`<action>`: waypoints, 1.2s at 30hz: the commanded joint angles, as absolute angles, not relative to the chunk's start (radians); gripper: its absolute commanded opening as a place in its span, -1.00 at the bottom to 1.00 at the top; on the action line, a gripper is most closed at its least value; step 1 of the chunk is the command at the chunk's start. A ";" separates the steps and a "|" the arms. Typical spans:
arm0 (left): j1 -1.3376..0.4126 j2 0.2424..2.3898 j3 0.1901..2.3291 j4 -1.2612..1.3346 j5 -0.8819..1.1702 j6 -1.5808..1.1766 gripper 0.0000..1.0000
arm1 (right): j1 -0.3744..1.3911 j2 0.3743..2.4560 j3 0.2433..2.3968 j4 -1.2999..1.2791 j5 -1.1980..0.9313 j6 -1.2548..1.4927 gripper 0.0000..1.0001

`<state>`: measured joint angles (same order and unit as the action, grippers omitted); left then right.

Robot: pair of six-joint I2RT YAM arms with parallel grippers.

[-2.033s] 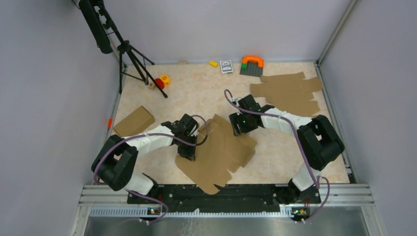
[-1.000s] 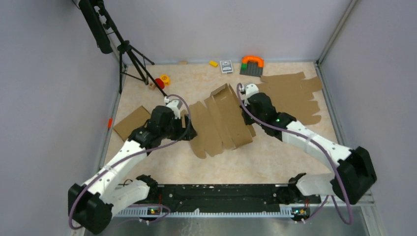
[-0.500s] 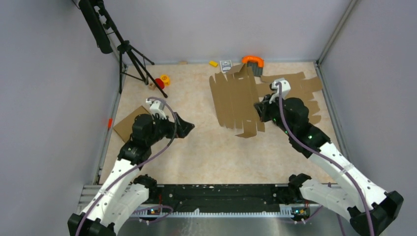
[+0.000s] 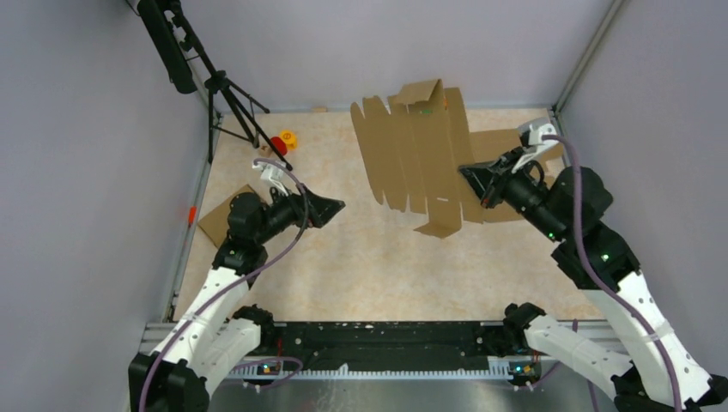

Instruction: Fold the paper box

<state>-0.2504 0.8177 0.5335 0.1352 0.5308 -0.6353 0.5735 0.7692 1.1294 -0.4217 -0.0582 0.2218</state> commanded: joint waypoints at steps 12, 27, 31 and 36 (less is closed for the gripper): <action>-0.229 0.844 0.606 0.521 0.706 -0.804 0.97 | 0.568 0.797 1.399 -0.509 -0.266 0.307 -1.00; -0.227 0.880 0.616 0.545 0.731 -0.816 0.97 | 0.568 0.799 1.452 -0.528 -0.344 0.352 -1.00; -0.222 0.886 0.615 0.592 0.756 -0.839 0.97 | 0.568 0.799 1.462 -0.535 -0.357 0.359 -1.00; -0.222 0.938 0.605 0.911 0.895 -1.016 0.87 | 0.568 0.797 1.460 -0.537 -0.334 0.365 -1.00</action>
